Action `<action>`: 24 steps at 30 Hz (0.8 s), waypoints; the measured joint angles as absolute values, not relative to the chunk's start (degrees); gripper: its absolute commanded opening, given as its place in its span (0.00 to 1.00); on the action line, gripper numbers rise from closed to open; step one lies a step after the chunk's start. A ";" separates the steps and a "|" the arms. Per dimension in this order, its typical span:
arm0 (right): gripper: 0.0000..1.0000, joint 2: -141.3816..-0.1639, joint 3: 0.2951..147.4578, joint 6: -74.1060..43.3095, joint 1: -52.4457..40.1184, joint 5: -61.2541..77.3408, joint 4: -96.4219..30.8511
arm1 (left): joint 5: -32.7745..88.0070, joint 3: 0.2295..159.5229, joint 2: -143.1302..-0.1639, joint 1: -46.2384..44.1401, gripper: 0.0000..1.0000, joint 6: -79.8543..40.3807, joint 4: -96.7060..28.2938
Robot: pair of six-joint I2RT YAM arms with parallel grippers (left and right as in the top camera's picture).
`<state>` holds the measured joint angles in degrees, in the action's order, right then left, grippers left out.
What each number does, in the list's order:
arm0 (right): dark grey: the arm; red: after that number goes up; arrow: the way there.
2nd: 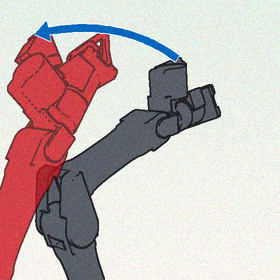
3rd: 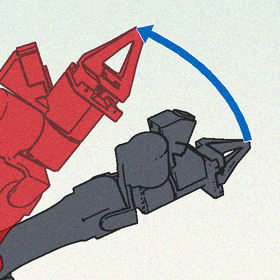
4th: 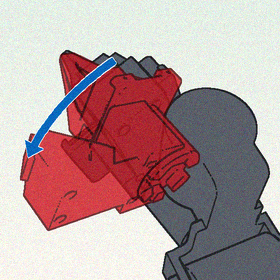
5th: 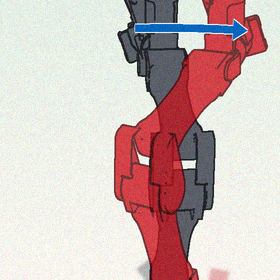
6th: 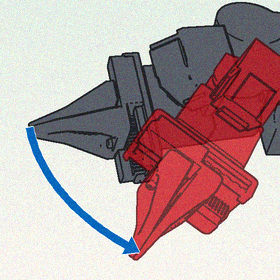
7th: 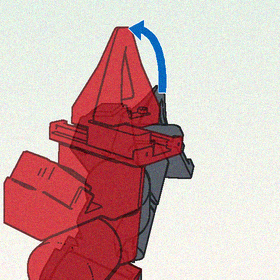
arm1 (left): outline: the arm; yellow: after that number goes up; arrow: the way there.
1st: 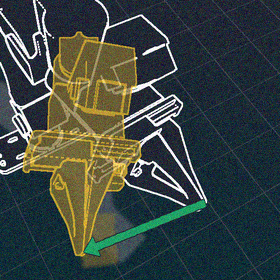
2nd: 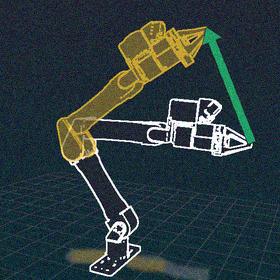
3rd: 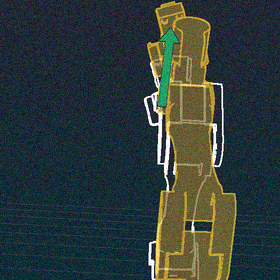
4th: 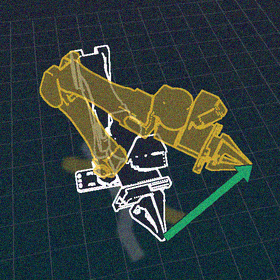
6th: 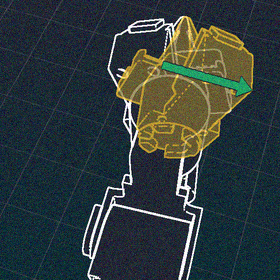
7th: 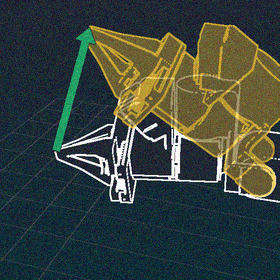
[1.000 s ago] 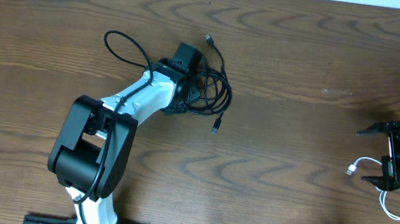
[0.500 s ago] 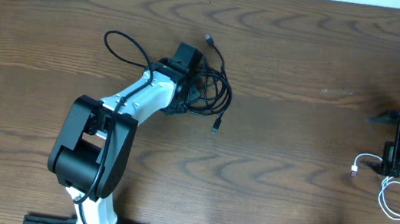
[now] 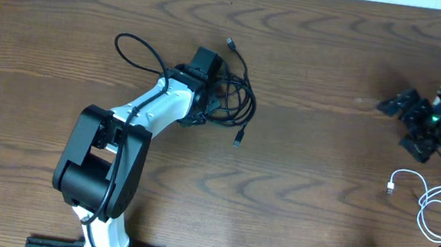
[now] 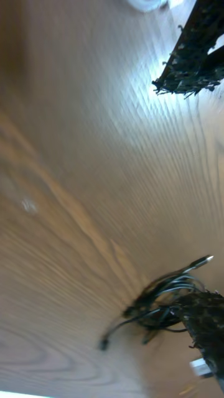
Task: Untangle cables
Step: 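Move the right gripper left toward the black bundle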
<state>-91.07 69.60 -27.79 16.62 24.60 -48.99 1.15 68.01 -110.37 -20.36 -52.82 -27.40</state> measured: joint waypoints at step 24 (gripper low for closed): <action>0.99 -91.07 69.60 -25.04 3.51 29.41 -51.79 | 29.71 67.94 -110.37 -20.32 0.08 -39.11 -13.82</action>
<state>-91.07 69.60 -25.04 3.51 29.41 -51.79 29.71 67.94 -110.37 -20.32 -39.11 -13.82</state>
